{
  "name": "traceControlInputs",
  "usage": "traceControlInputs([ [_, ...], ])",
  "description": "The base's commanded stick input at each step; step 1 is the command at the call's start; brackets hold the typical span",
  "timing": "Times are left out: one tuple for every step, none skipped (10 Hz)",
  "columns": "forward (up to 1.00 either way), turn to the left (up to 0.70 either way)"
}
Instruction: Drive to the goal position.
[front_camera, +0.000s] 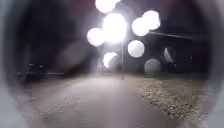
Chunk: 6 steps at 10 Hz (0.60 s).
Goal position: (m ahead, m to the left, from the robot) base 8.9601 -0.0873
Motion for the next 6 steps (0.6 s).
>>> traceControlInputs([
  [0.7, 0.0],
  [0.7, 0.0],
  [0.7, 0.0],
  [0.7, 0.0],
  [0.7, 0.0],
  [0.7, 0.0],
])
